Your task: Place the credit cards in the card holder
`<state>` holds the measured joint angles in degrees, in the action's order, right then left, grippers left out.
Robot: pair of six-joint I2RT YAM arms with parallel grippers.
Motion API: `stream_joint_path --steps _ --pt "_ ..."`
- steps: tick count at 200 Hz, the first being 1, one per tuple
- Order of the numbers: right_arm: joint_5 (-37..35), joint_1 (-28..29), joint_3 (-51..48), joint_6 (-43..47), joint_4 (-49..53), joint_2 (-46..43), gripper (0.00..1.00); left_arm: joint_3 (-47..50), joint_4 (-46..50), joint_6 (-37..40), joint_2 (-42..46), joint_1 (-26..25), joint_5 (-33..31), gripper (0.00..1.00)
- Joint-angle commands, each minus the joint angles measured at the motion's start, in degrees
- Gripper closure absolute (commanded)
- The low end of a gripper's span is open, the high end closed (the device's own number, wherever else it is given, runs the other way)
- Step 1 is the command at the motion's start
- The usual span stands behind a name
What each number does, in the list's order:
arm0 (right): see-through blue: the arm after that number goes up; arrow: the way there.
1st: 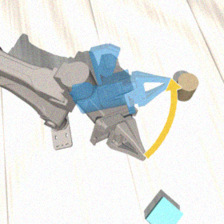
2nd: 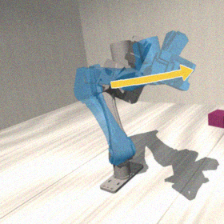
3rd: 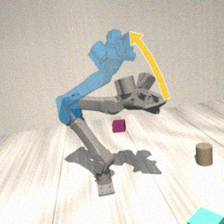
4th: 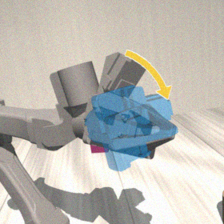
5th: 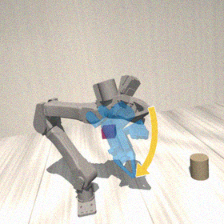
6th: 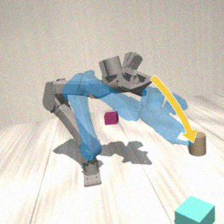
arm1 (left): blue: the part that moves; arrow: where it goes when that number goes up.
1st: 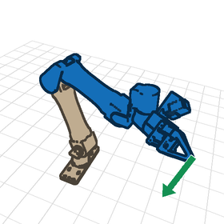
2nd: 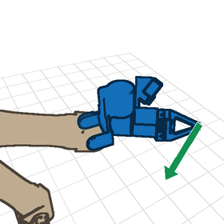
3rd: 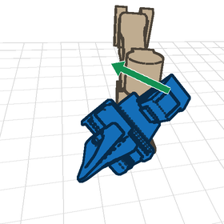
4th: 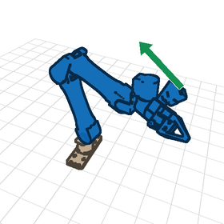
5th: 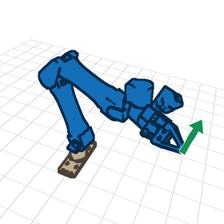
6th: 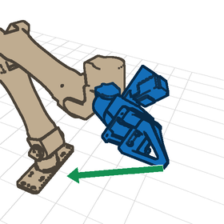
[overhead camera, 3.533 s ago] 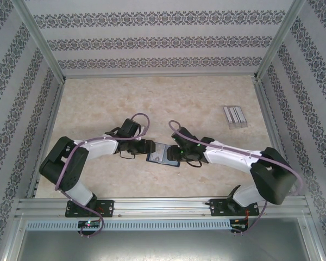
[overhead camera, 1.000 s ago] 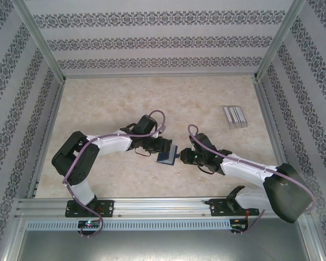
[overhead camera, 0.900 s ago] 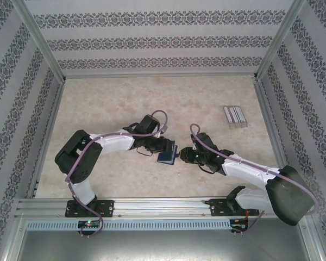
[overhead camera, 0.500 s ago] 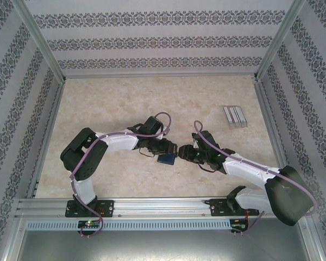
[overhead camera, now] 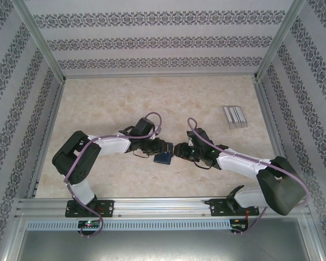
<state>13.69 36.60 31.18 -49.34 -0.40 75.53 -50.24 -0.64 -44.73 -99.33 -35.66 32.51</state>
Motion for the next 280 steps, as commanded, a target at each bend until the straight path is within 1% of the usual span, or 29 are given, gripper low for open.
stream_joint_path --steps 1,19,32,39,53,68,77,87,93,107,124,171,178,184,191,194,200,227,250,280 --pt "-2.9 1.6 3.2 2.2 2.4 0.0 0.59 3.6 -6.4 -3.9 2.8 1.5 0.1 0.68" --pt "-4.4 3.7 5.8 2.8 3.1 2.1 0.59 6.6 -11.1 -7.1 4.1 3.1 2.1 0.67" --pt "-6.5 5.5 7.9 3.7 4.4 3.7 0.59 7.8 -11.6 -7.4 5.2 4.0 2.5 0.67" --pt "-7.8 6.3 9.1 4.2 5.5 4.4 0.58 7.9 -10.3 -6.6 5.7 4.5 2.2 0.67" --pt "-11.0 7.7 12.0 4.8 9.0 6.3 0.51 7.1 -4.9 -3.6 6.2 5.3 0.8 0.67" --pt "-14.9 9.1 15.7 6.4 14.3 8.3 0.51 5.8 0.5 -0.1 6.2 5.5 -1.2 0.67" --pt "-16.8 9.7 17.3 7.2 16.5 9.4 0.55 5.7 1.7 1.4 5.9 5.4 -1.8 0.67" --pt "-18.5 10.3 18.5 7.5 18.1 10.5 0.64 5.1 2.6 2.9 4.8 5.4 -1.6 0.67" --pt "-18.8 10.4 18.9 7.4 18.8 11.1 0.66 4.6 3.1 3.7 3.7 5.4 -1.3 0.67" --pt "-19.2 10.7 19.7 7.2 19.8 12.0 0.68 3.6 4.0 4.5 1.1 5.3 0.1 0.68" --pt "-19.4 10.8 20.1 7.4 20.4 12.7 0.73 4.7 1.0 3.1 -0.4 5.2 2.4 0.68" --pt "-20.7 10.8 20.1 7.9 22.7 11.4 0.88 3.7 3.4 4.4 -0.3 4.8 1.2 0.67" --pt "-20.7 10.8 19.8 8.0 22.7 10.9 0.88 3.6 3.5 4.3 -0.6 4.7 1.2 0.67" --pt "-20.6 10.8 19.6 7.9 22.7 10.8 0.86 3.4 3.7 4.3 -1.0 4.6 1.1 0.67" --pt "-20.2 10.8 19.5 7.7 22.7 10.3 0.78 3.1 4.1 4.3 -1.5 4.5 1.0 0.67" --pt "-20.0 10.8 19.4 7.5 22.7 10.0 0.73 3.1 4.3 4.3 -1.6 4.4 0.8 0.67" --pt "-19.8 10.9 19.2 7.3 22.5 9.5 0.69 2.9 4.6 4.1 -2.0 4.3 0.5 0.67" --pt "-18.2 11.2 19.0 8.3 20.2 8.7 0.66 2.7 5.0 3.6 -2.8 3.2 -1.4 0.69" --pt "-17.1 11.6 21.8 10.2 22.1 12.5 0.65 2.3 5.5 2.5 -3.4 3.1 -2.0 0.71" --pt "-18.7 12.3 23.1 11.1 22.8 15.8 0.65 1.9 5.1 1.7 -4.5 3.1 -1.2 0.72"
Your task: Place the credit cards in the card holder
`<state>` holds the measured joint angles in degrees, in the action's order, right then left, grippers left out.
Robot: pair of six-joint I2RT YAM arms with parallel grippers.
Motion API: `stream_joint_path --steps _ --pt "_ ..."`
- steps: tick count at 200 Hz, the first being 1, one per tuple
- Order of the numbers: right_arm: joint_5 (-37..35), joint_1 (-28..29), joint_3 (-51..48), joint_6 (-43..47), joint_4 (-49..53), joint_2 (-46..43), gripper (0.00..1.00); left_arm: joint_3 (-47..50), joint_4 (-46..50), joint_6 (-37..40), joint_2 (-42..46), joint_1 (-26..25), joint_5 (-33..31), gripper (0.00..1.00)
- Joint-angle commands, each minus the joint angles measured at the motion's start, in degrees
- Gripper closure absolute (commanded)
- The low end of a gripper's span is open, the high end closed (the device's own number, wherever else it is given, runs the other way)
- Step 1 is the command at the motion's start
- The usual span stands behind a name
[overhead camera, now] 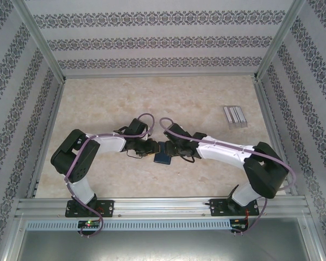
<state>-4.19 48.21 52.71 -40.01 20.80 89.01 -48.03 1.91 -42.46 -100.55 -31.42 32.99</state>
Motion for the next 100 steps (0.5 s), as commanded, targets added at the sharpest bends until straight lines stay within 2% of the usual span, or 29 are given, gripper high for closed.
stream_joint_path --steps 1,27,54,85,100 --pt "-1.0 0.7 1.6 1.8 1.6 2.4 0.65 -0.3 2.5 -0.6 -3.4 -1.2 -1.7 0.72" --pt "-2.3 0.6 2.0 2.1 2.2 3.4 0.66 0.3 0.5 -2.0 -3.7 -1.2 -0.7 0.75" --pt "-2.8 0.6 2.4 2.1 2.8 3.3 0.80 0.4 0.5 -2.5 -3.9 -1.1 -0.4 0.77" --pt "-1.8 0.5 1.7 3.1 2.1 1.6 0.90 -0.5 2.0 -0.6 -3.7 -1.1 -0.3 0.79" --pt "-1.9 0.4 1.9 3.5 2.4 1.3 1.00 -1.2 3.1 -0.1 -3.7 -1.1 -0.4 0.79"
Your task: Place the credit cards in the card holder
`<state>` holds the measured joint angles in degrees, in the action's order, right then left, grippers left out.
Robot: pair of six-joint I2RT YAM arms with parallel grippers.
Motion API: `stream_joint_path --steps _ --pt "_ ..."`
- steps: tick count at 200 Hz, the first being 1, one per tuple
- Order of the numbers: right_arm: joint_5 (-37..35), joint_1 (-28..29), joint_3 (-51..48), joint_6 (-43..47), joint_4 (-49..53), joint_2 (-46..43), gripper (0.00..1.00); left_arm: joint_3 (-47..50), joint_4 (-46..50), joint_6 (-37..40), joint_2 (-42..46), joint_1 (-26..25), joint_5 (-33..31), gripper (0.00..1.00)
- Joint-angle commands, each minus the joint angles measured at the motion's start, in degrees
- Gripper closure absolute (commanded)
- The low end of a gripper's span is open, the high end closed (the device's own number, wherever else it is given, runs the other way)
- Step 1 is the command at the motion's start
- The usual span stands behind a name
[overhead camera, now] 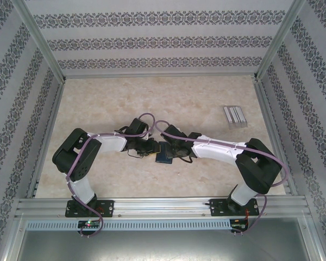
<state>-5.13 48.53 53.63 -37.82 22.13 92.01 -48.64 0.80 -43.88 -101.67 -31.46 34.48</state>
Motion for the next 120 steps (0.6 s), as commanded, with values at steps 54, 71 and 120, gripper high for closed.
stream_joint_path --steps 54,71,120 --pt "1.7 -0.2 -0.3 3.2 -0.9 -3.3 1.00 1.7 0.9 -1.2 -1.7 -1.1 -1.4 0.83" --pt "6.2 -1.4 -2.2 4.6 -3.8 -3.6 1.00 2.5 -0.6 -2.2 -1.4 -1.1 -1.3 0.84" --pt "11.1 -4.0 -2.5 8.8 -4.3 -2.2 1.00 3.0 -0.7 -3.4 -1.5 -1.1 -2.2 0.87"
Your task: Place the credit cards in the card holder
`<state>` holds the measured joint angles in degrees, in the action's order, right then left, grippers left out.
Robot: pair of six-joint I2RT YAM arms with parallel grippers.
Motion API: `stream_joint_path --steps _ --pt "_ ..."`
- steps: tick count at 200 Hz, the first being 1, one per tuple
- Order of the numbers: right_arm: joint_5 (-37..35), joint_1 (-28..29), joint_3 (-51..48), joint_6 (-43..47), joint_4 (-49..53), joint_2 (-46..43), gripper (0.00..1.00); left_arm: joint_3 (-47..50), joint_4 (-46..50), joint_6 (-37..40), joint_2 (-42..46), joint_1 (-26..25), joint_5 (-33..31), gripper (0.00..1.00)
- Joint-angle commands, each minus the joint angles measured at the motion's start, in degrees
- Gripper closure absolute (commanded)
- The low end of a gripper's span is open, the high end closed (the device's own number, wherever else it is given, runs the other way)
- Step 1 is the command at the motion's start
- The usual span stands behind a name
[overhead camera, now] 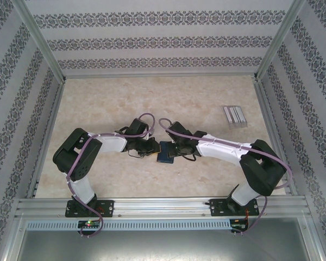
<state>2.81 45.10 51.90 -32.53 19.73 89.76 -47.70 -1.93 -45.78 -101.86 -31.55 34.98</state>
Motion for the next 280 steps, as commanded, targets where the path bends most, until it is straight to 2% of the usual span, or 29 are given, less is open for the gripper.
stream_joint_path --steps 1,42,164,238,269,280 --pt "3.3 -0.7 -0.7 3.5 -1.9 0.1 1.00 2.1 2.1 -1.5 -1.3 -1.0 -2.7 0.87" --pt "15.9 -5.5 -2.0 5.0 -5.4 3.3 1.00 3.3 0.9 -1.8 0.2 -1.0 -3.0 0.89" --pt "17.2 -6.8 2.3 8.5 2.0 9.3 1.00 2.6 2.2 -1.5 0.0 -1.0 -3.4 0.90" --pt "19.3 -7.1 5.4 7.0 7.9 19.3 1.00 2.9 1.6 -2.2 -0.5 -1.0 -3.4 0.90" --pt "19.3 -6.4 3.8 6.1 4.6 15.1 1.00 3.3 0.7 -2.2 0.5 -0.9 -3.5 0.89" --pt "17.6 -6.3 3.4 5.8 3.8 11.6 0.89 3.1 1.0 -1.9 1.4 -0.5 -4.0 0.88"
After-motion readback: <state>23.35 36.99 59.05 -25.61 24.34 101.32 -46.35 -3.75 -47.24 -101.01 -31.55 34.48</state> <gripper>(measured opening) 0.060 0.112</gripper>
